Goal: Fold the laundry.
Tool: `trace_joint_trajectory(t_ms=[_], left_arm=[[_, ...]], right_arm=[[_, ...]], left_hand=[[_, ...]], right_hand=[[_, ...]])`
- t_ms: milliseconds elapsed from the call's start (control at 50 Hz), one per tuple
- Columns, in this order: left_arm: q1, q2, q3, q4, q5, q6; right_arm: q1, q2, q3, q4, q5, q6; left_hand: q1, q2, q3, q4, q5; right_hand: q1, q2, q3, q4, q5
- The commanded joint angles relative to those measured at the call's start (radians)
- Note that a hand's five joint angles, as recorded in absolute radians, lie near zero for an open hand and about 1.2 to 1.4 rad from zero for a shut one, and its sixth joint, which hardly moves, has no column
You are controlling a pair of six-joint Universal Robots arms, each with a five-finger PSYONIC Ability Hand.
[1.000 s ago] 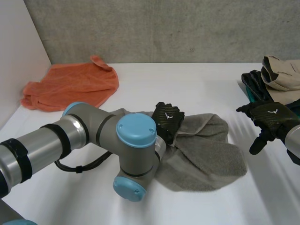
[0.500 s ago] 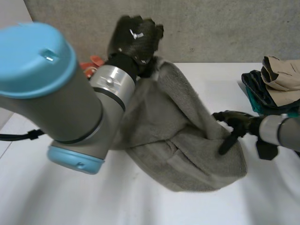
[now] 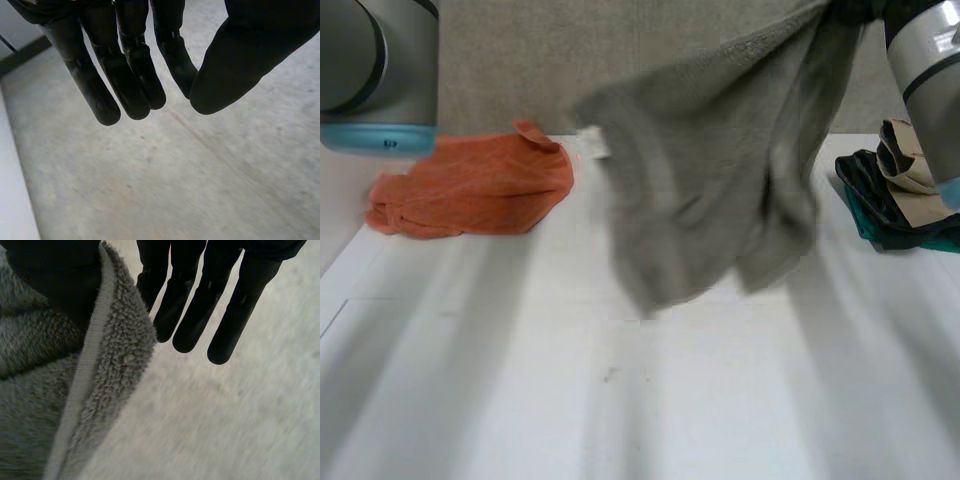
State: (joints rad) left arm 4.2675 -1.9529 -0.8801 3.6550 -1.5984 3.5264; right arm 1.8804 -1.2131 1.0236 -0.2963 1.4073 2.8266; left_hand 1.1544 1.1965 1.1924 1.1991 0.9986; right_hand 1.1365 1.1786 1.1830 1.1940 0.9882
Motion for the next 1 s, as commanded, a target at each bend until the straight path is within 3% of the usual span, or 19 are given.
trace_joint_trajectory(t_ms=[20,160,180,200,220,240,380,520,740,860,980,1000], left_arm=[[0.003,0.011,-0.14,-0.015,0.0,-0.03],[-0.014,0.029,-0.442,-0.142,0.002,-0.139],[-0.02,0.029,-0.474,-0.162,0.003,-0.164],[-0.027,0.029,-0.505,-0.176,0.006,-0.19],[-0.047,0.026,-0.557,-0.2,0.014,-0.246],[-0.06,0.023,-0.577,-0.207,0.017,-0.276],[-0.089,-0.032,-0.655,-0.208,0.037,-0.565],[-0.104,-0.122,-0.61,-0.216,0.04,-0.777],[-0.182,-0.287,-0.487,-0.222,0.043,-0.891],[-0.205,-0.34,-0.428,-0.224,0.101,-1.029],[-0.212,-0.362,-0.41,-0.222,0.144,-1.121],[-0.215,-0.365,-0.404,-0.22,0.146,-1.118]], right_arm=[[0.054,-0.029,0.084,0.156,-0.018,-0.021],[0.103,-0.006,0.187,0.267,-0.005,-0.068],[0.12,0.004,0.203,0.267,-0.004,-0.084],[0.128,0.009,0.211,0.267,-0.001,-0.091],[0.134,0.012,0.214,0.267,0.002,-0.098],[0.14,0.015,0.216,0.266,0.007,-0.102],[0.16,0.009,0.202,0.276,0.071,-0.113],[0.206,-0.042,0.193,0.31,0.094,-0.113],[0.312,-0.112,0.179,0.364,0.125,-0.105],[0.348,-0.12,0.179,0.37,0.153,-0.104],[0.362,-0.12,0.179,0.37,0.162,-0.101],[0.362,-0.12,0.179,0.371,0.163,-0.099]], left_hand=[[0.242,0.2,0.204,0.197,0.223],[0.242,0.2,0.204,0.197,0.223],[0.1,0.058,0.062,0.055,0.081],[-0.247,-0.29,-0.285,-0.292,-0.266],[-0.914,-0.956,-0.952,-0.958,-0.932],[-0.98,-1.022,-1.018,-1.025,-0.999],[-0.935,-0.977,-0.973,-0.98,-0.954],[-0.897,-0.939,-0.935,-0.942,-0.916],[-0.873,-0.915,-0.911,-0.918,-0.892],[-0.812,-0.854,-0.85,-0.856,-0.831],[-0.651,-0.693,-0.689,-0.695,-0.669],[-0.467,-0.509,-0.505,-0.512,-0.486]], right_hand=[[0.26,0.218,0.213,0.202,0.233],[0.26,0.218,0.213,0.202,0.233],[0.26,0.218,0.213,0.202,0.233],[0.26,0.218,0.213,0.202,0.233],[0.26,0.218,0.213,0.202,0.233],[0.26,0.218,0.213,0.202,0.233],[0.26,0.218,0.213,0.202,0.233],[0.26,0.218,0.213,0.202,0.233],[0.26,0.218,0.213,0.202,0.233],[0.26,0.218,0.213,0.202,0.233],[0.26,0.218,0.213,0.202,0.233],[0.26,0.218,0.213,0.202,0.233]])
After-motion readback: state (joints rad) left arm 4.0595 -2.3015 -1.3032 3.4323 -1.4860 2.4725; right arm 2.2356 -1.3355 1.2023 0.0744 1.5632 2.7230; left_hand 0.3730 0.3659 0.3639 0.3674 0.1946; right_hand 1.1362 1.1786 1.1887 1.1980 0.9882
